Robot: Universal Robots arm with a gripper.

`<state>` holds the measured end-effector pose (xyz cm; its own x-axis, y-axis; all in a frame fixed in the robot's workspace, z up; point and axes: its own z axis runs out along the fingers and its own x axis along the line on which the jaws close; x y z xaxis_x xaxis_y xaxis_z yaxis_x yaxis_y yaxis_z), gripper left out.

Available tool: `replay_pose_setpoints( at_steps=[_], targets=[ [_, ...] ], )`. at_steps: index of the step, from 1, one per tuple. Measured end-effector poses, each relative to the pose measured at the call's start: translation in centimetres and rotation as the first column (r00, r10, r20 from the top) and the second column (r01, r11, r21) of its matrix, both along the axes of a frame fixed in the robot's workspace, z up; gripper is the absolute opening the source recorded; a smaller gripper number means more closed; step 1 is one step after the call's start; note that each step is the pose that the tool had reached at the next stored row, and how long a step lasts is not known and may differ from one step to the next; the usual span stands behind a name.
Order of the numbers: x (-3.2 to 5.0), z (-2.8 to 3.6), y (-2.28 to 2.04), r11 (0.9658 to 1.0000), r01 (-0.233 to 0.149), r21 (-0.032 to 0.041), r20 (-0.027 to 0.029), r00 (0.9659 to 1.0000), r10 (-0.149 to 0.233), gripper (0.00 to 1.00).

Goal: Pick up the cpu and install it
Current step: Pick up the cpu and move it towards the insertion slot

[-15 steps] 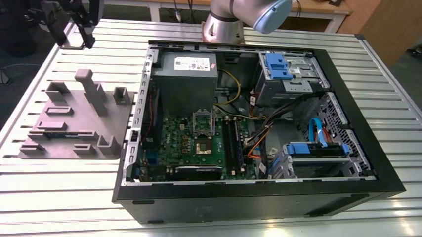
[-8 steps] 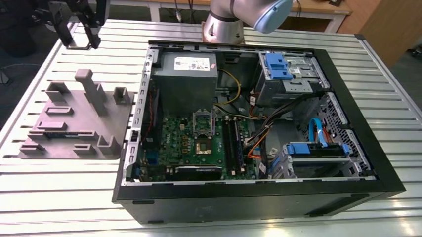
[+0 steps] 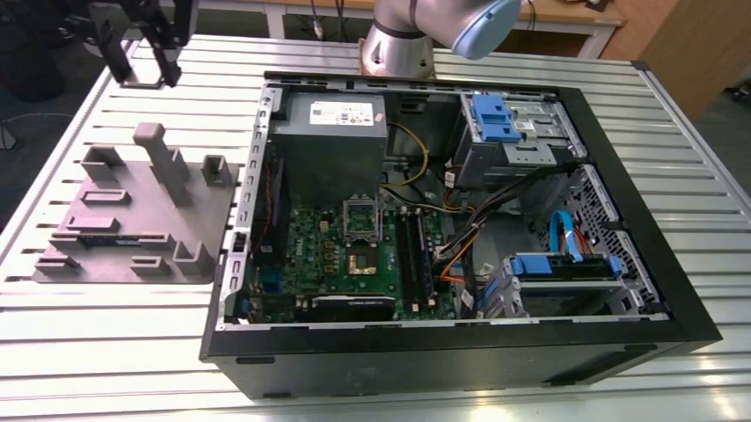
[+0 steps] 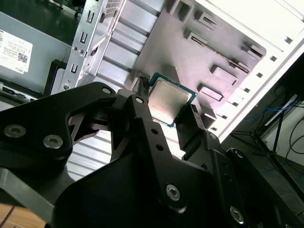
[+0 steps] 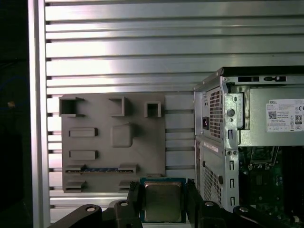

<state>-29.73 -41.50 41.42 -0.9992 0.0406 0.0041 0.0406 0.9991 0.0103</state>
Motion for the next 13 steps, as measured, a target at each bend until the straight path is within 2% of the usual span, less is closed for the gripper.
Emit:
replay_pose_setpoints(
  at_steps=[13],
  targets=[
    [0.51, 0.00, 0.00, 1.0000, 0.000, 0.0000, 0.0000, 1.0000, 0.000, 0.47]
  ],
)
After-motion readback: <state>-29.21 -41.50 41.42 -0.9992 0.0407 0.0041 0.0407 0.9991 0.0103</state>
